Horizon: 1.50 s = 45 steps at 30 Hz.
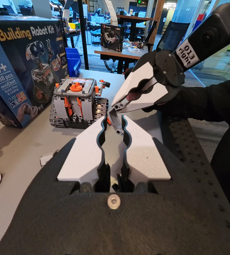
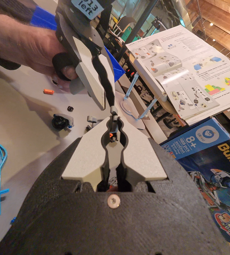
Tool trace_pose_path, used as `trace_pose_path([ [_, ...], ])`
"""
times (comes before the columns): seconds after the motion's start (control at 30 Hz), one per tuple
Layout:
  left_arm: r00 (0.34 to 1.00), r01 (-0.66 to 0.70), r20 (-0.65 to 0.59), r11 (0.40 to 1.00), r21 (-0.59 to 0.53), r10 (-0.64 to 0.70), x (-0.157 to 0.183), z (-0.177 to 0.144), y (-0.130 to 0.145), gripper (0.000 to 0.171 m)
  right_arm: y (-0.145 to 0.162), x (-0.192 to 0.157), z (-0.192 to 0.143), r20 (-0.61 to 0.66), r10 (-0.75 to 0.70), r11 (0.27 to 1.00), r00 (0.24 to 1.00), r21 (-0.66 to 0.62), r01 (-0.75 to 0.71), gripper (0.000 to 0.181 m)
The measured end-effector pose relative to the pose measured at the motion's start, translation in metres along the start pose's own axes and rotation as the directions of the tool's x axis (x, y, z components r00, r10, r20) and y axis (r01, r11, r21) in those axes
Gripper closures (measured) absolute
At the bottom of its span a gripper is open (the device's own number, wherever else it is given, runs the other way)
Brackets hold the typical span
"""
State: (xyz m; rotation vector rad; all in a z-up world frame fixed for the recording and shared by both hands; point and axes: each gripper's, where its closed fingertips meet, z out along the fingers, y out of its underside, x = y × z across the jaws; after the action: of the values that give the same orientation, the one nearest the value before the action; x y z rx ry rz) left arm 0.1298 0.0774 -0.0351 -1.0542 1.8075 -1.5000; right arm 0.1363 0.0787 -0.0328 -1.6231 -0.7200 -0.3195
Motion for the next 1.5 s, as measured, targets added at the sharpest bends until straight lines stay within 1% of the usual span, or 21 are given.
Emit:
trace_pose_path([
  [0.13,1.000,-0.026,0.009,1.000,-0.006,0.026,0.002,0.001,0.000,0.153,0.001,-0.001,0.001,-0.007,-0.017,1.000,1.000,-0.013,0.017,0.177],
  [0.33,0.999,-0.047,0.025,0.999,0.013,0.046,0.001,0.000,-0.005,0.153,0.002,-0.001,0.002,0.003,0.007,1.000,1.000,-0.013,-0.007,0.177],
  [0.5,0.987,-0.144,0.076,0.990,0.012,0.143,0.003,-0.003,-0.010,0.151,0.005,-0.001,0.003,0.034,0.070,0.997,0.997,-0.013,-0.070,0.177],
  [0.6,0.963,-0.245,0.110,0.969,-0.029,0.247,0.005,-0.002,-0.010,0.151,0.002,-0.007,0.002,0.115,0.159,0.987,0.980,0.010,-0.162,0.178],
  [0.7,0.922,-0.354,0.133,0.931,-0.082,0.363,0.010,0.001,-0.007,0.150,-0.002,-0.009,0.000,0.199,0.256,0.963,0.946,0.038,-0.268,0.178],
  [0.77,0.898,-0.410,0.123,0.905,-0.115,0.422,0.015,0.004,-0.004,0.150,-0.006,-0.014,-0.002,0.267,0.297,0.945,0.917,0.053,-0.322,0.178],
  [0.83,0.883,-0.437,0.121,0.888,-0.139,0.454,0.017,0.006,-0.001,0.152,-0.007,-0.019,-0.004,0.313,0.309,0.939,0.898,0.051,-0.340,0.178],
  [0.97,0.901,-0.425,0.051,0.899,-0.107,0.432,0.027,0.006,0.001,0.157,-0.009,-0.027,-0.008,0.415,0.348,0.917,0.841,0.037,-0.397,0.177],
  [1.0,0.910,-0.411,0.022,0.907,-0.095,0.414,0.030,0.005,0.002,0.158,-0.009,-0.030,-0.009,0.435,0.340,0.919,0.834,0.034,-0.392,0.177],
  [1.07,0.925,-0.379,-0.029,0.923,-0.063,0.378,0.036,0.003,0.002,0.165,-0.009,-0.039,-0.010,0.483,0.333,0.922,0.810,0.013,-0.387,0.177],
  [1.13,0.937,-0.342,-0.094,0.939,-0.041,0.338,0.043,0.002,0.004,0.165,-0.009,-0.046,-0.012,0.531,0.337,0.918,0.777,-0.002,-0.397,0.177],
  [1.23,0.946,-0.308,-0.114,0.951,-0.037,0.302,0.043,0.002,0.006,0.166,-0.008,-0.049,-0.012,0.552,0.352,0.910,0.756,-0.011,-0.416,0.177],
  [1.33,0.963,-0.244,-0.114,0.970,0.006,0.244,0.041,0.001,0.000,0.167,-0.011,-0.043,-0.012,0.544,0.363,0.897,0.756,0.015,-0.441,0.177],
  [1.43,0.974,-0.187,-0.124,0.981,0.051,0.192,0.039,-0.002,-0.006,0.167,-0.013,-0.038,-0.012,0.518,0.347,0.900,0.782,0.049,-0.432,0.178],
  [1.5,0.975,-0.181,-0.123,0.982,0.063,0.187,0.038,-0.002,-0.007,0.167,-0.014,-0.038,-0.012,0.500,0.334,0.908,0.799,0.058,-0.415,0.178],
])
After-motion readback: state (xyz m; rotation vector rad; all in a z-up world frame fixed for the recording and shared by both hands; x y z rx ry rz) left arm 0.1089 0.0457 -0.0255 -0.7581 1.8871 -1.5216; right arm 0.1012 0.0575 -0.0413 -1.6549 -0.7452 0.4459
